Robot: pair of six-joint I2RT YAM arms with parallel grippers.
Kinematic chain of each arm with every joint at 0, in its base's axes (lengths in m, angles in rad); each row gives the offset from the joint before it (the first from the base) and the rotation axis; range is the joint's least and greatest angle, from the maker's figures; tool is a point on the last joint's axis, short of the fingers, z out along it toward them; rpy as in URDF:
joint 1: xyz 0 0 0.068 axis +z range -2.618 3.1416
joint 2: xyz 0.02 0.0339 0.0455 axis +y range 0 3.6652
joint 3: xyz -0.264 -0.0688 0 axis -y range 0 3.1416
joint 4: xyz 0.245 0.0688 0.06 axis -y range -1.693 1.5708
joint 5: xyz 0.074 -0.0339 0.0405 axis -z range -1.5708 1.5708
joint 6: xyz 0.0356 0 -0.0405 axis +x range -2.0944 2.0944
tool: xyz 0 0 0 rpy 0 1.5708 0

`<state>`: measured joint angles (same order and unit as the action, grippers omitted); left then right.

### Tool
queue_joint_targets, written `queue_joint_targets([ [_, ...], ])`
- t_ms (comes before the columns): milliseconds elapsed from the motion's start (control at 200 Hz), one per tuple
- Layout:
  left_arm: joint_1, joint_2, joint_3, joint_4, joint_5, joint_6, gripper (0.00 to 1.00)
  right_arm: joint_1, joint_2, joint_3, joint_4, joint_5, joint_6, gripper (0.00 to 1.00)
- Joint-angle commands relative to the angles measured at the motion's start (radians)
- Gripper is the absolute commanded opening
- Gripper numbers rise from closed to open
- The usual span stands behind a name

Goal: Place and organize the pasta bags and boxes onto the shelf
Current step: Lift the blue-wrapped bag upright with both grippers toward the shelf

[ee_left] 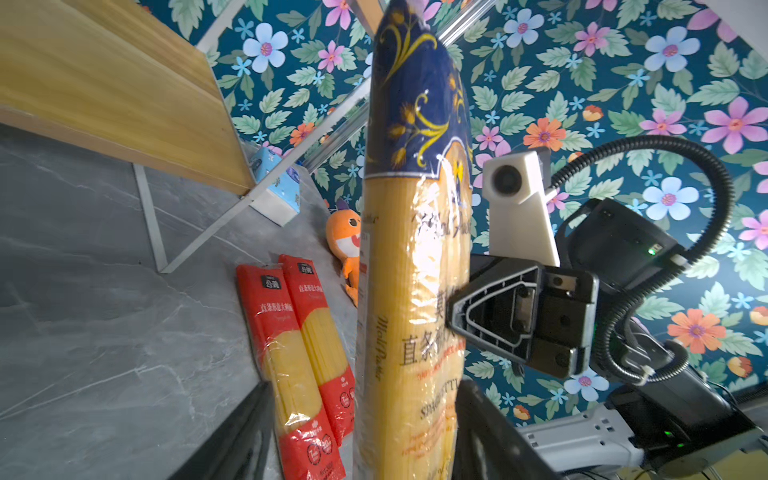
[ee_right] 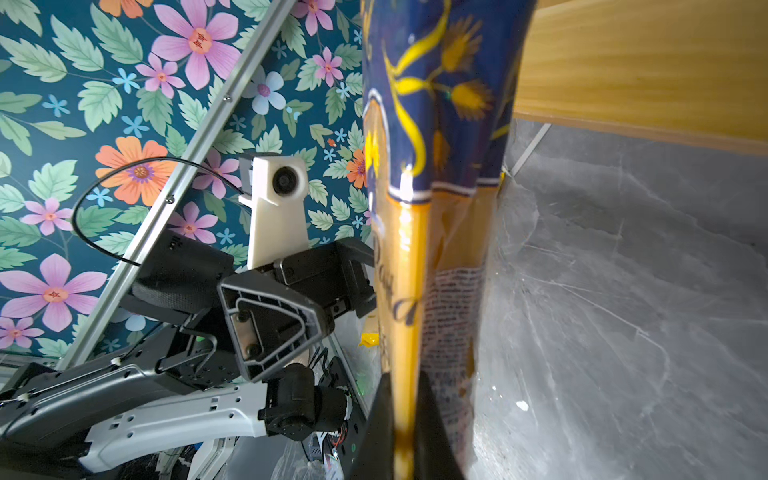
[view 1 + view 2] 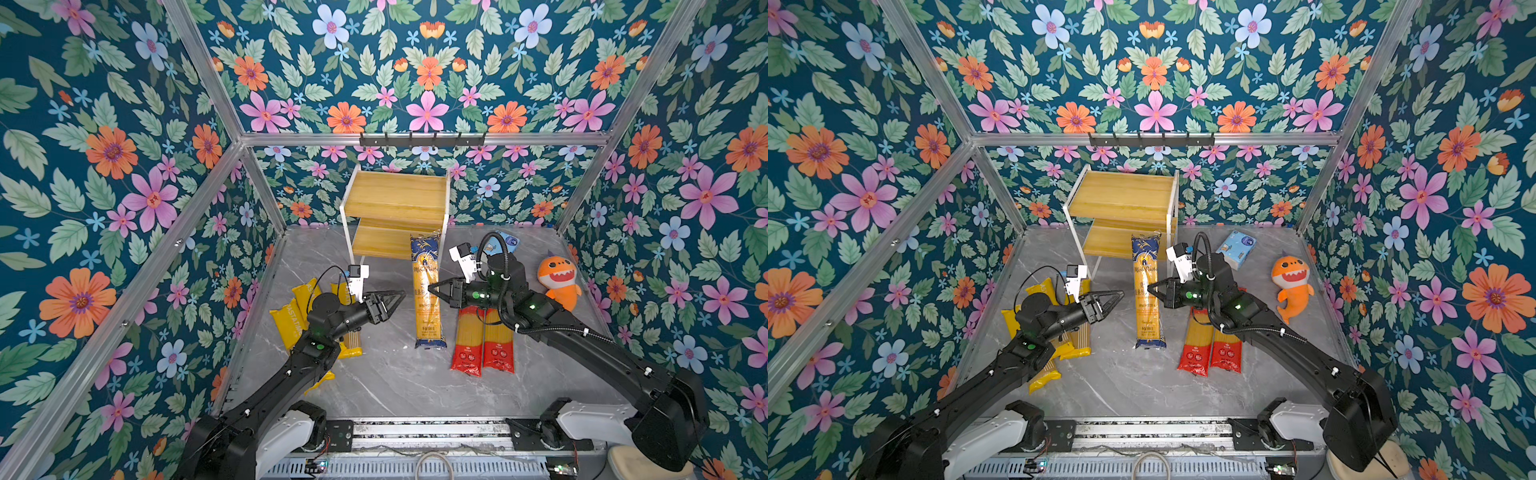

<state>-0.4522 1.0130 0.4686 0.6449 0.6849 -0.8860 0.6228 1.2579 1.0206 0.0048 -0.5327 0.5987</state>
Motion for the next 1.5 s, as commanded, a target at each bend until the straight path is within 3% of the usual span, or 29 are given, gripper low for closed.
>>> queue_joint_targets([
  [0, -0.018, 0.021, 0.015, 0.097, 0.026, -0.002, 0.71, 0.000, 0.016, 0.045, 0.136, -0.036, -0.010, 0.00],
  [375, -0.048, 0.155, 0.136, 0.140, 0.080, 0.053, 0.62, 0.000, 0.159, 0.266, 0.152, -0.106, -0.012, 0.00],
  [685, -0.048, 0.172, 0.190, 0.162, 0.067, 0.047, 0.26, -0.054, 0.216, 0.318, 0.144, -0.216, 0.099, 0.01],
  [730, -0.048, 0.178, 0.200, 0.157, 0.061, 0.041, 0.24, -0.064, 0.213, 0.309, 0.147, -0.227, 0.113, 0.05],
  [960, -0.025, 0.207, 0.292, 0.076, 0.072, 0.007, 0.16, -0.099, 0.146, 0.181, 0.101, -0.234, 0.126, 0.42],
  [1170, 0.019, 0.254, 0.403, 0.014, 0.125, -0.036, 0.17, -0.075, 0.119, 0.083, 0.081, -0.257, 0.120, 0.60],
  [1350, 0.023, 0.295, 0.453, 0.021, 0.141, -0.065, 0.18, -0.048, 0.143, 0.056, 0.201, -0.266, 0.181, 0.56],
  [1495, 0.029, 0.316, 0.479, 0.015, 0.145, -0.089, 0.20, -0.038, 0.165, 0.062, 0.285, -0.266, 0.221, 0.35],
])
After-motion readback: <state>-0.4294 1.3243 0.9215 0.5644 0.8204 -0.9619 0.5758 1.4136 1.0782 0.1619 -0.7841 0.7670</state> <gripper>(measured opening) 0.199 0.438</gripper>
